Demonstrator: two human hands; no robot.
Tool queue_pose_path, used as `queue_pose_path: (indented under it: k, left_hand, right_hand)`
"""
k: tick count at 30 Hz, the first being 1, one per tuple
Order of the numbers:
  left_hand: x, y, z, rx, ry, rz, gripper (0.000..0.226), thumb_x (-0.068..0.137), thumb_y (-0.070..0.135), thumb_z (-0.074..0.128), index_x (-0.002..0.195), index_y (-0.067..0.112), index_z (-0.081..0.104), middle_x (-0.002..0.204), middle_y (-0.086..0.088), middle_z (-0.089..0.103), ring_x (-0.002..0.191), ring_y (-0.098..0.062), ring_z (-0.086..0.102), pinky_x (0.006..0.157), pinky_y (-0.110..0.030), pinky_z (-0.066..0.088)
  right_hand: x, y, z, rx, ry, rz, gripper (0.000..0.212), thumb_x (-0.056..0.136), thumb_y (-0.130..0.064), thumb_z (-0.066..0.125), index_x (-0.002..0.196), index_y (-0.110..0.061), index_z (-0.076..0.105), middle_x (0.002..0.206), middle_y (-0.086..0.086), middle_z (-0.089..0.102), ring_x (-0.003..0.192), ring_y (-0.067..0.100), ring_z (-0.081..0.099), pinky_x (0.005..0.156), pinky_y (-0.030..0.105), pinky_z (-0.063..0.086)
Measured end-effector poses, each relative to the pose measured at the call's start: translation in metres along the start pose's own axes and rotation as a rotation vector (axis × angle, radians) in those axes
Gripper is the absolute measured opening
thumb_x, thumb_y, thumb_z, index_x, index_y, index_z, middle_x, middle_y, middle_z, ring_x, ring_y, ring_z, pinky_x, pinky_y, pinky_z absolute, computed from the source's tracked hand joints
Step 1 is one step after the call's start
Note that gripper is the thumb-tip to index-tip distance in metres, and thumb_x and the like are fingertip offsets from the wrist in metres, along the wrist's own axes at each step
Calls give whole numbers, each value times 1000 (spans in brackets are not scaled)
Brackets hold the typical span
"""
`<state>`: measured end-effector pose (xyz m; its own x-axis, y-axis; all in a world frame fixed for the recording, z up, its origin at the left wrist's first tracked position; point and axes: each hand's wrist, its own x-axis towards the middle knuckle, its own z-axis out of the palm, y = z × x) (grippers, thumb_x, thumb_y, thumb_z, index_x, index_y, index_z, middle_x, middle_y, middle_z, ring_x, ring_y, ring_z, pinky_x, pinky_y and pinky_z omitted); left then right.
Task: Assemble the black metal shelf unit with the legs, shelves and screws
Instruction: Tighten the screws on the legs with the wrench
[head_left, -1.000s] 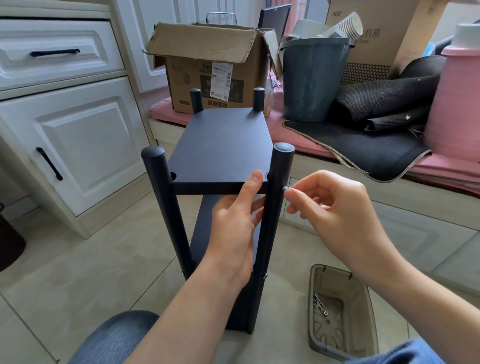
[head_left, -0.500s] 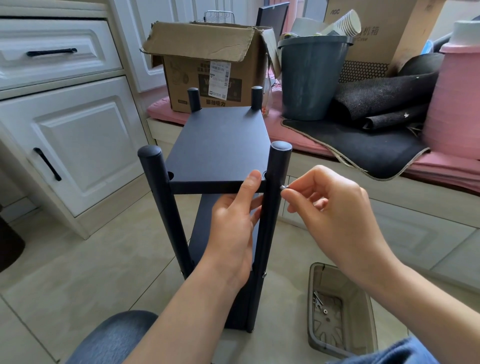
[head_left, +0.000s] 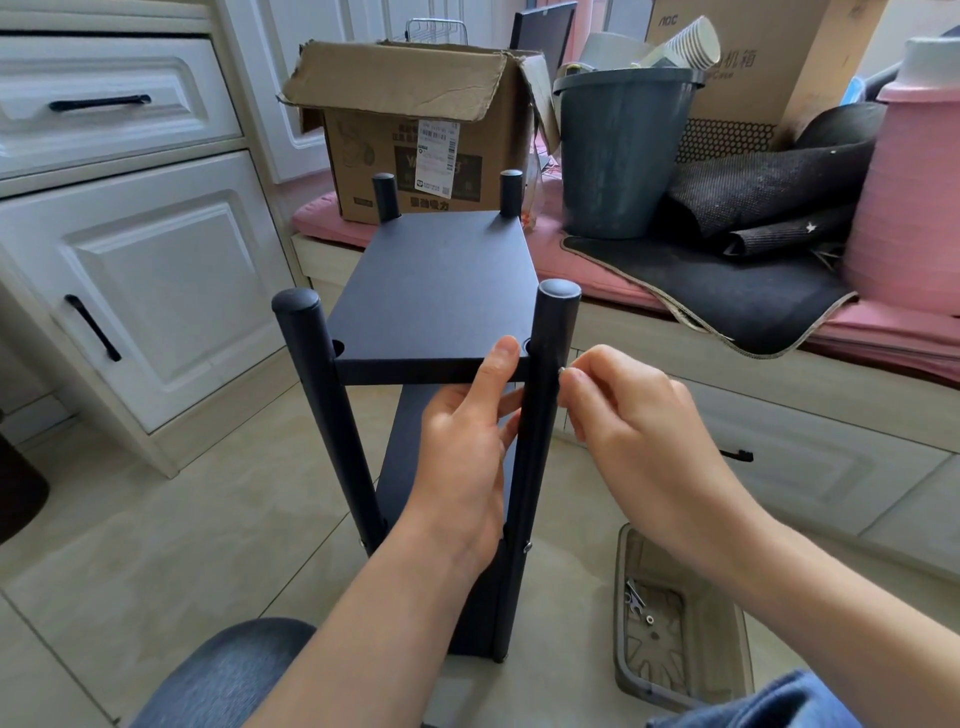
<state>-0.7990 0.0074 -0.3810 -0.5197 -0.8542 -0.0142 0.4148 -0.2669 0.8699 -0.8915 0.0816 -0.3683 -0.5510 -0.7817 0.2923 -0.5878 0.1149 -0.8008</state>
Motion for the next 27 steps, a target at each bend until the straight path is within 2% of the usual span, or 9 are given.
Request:
queue_pose_path:
  k: [3, 6, 9, 12, 14, 17, 19, 24, 27]
  left_hand:
    - [0, -1, 0, 9, 7, 6, 16, 96, 28, 61, 90, 16, 71, 97, -8, 78, 89, -21, 73, 84, -32, 54]
    - [0, -2, 0, 23, 16, 5, 17, 93, 32, 63, 89, 17, 71, 97, -7, 78, 91, -20, 73, 88, -34, 54]
    - [0, -1, 0, 29, -1, 11, 23, 84, 39, 64, 85, 18, 73, 97, -8, 78, 92, -21, 74, 86, -32, 54]
    - [-1, -1, 0, 34, -11, 17, 24, 83, 41, 62, 82, 21, 75, 97, -7, 78, 93, -20, 74, 83, -29, 54]
    - [-1, -2, 1, 49, -6, 26, 26, 83, 43, 61, 85, 21, 75, 99, -7, 78, 98, -22, 74, 86, -30, 52]
    - [-1, -2, 2, 54, 16, 38, 25, 79, 45, 62, 70, 29, 79, 95, -4, 79, 97, -22, 74, 84, -31, 52]
    - [-1, -2, 2, 52, 19, 37, 24, 79, 44, 62, 67, 32, 79, 93, -2, 79, 94, -20, 75, 84, -32, 53]
    - [0, -3, 0, 13, 15, 13, 19, 82, 37, 64, 74, 24, 76, 94, -6, 78, 94, -21, 74, 89, -34, 53]
    - [0, -4, -1, 24, 8, 14, 20, 83, 38, 64, 82, 22, 75, 97, -6, 78, 95, -21, 74, 89, -34, 52]
  right_hand:
    - [4, -3, -2, 252, -54, 106, 37, 100, -19, 45, 64, -13, 52, 52, -4, 44, 51, 11, 35, 54, 29, 31]
    - [7, -1, 0, 326, -87, 137, 42, 103, -21, 41, 63, -14, 52, 49, -8, 40, 51, 11, 34, 59, 31, 31]
    - [8, 4, 2, 264, -76, 83, 46, 101, -31, 42, 58, -19, 52, 47, -9, 39, 50, 12, 33, 58, 34, 29]
    - [7, 7, -2, 169, -59, 34, 46, 100, -37, 45, 59, -17, 55, 52, -5, 40, 51, 14, 34, 56, 35, 30]
    - [7, 6, -5, 105, -36, 10, 46, 100, -34, 48, 59, -16, 57, 52, -3, 43, 50, 12, 36, 53, 32, 33]
    - [5, 5, -8, 33, -13, -41, 39, 98, -32, 52, 64, -16, 61, 48, -9, 46, 46, 7, 39, 46, 19, 30]
    - [5, 7, -7, -20, 14, -76, 35, 96, -31, 55, 66, -15, 61, 49, -10, 50, 49, 8, 43, 48, 18, 34]
    - [6, 7, -8, -22, 48, -80, 32, 94, -28, 61, 64, -22, 52, 49, -18, 50, 49, 4, 45, 49, 15, 34]
    - [7, 9, -5, 40, 1, -41, 35, 98, -31, 54, 65, -21, 58, 50, -11, 50, 49, 6, 43, 53, 24, 35]
